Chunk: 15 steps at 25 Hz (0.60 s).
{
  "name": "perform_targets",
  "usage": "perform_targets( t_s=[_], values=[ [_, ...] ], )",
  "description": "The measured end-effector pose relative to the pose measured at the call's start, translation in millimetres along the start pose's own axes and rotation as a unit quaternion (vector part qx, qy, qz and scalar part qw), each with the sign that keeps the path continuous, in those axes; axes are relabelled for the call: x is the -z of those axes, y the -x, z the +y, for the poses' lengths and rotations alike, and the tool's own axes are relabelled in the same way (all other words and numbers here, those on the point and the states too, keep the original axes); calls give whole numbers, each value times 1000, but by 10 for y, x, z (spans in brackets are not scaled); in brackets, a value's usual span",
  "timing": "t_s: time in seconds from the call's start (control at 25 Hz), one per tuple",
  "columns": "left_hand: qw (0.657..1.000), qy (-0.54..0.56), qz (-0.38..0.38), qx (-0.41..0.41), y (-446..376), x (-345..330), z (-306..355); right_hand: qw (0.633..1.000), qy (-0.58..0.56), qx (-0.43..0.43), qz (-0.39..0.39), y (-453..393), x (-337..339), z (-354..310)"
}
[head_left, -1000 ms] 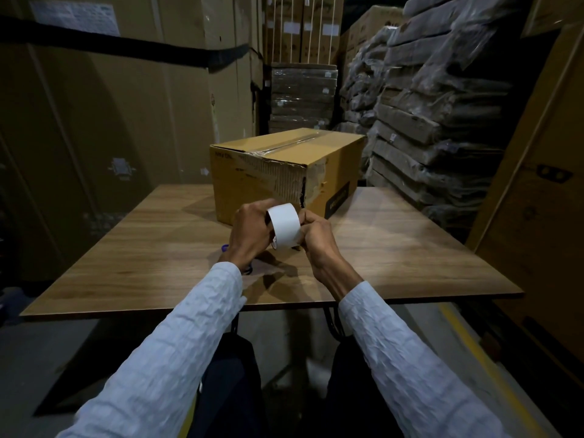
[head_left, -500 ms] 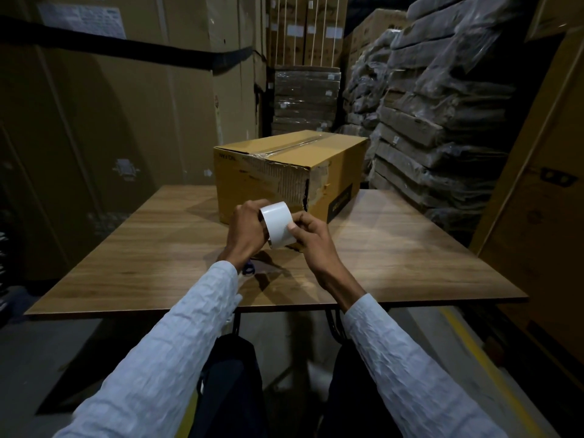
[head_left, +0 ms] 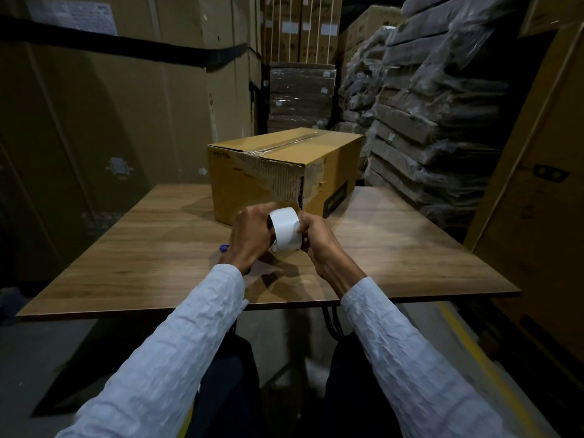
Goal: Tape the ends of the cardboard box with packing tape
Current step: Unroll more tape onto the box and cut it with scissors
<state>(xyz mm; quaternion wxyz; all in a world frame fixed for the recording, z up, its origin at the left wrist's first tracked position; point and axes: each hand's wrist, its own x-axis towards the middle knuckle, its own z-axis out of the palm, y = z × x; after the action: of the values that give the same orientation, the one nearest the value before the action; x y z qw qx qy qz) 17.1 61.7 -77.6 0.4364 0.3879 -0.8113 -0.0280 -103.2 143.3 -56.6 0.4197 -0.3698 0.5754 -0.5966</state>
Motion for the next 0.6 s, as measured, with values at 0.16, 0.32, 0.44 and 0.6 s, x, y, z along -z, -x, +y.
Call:
perform_targets(
  t_s=[0.16,0.32,0.44,0.6],
  values=[
    [1000,-12,2,1,-1,-31,3,1000,23,12,8,17,-3,19],
    [1000,-7,7,5,-3,-33,-10,999,39,32,-10,50,-19,52],
    [1000,1,10,16,-18,-44,-44,998,45,52,-10,151,-18,60],
    [996,59,13,68,-56,-18,-134,984,57,167,-33,146,24,171]
  ],
)
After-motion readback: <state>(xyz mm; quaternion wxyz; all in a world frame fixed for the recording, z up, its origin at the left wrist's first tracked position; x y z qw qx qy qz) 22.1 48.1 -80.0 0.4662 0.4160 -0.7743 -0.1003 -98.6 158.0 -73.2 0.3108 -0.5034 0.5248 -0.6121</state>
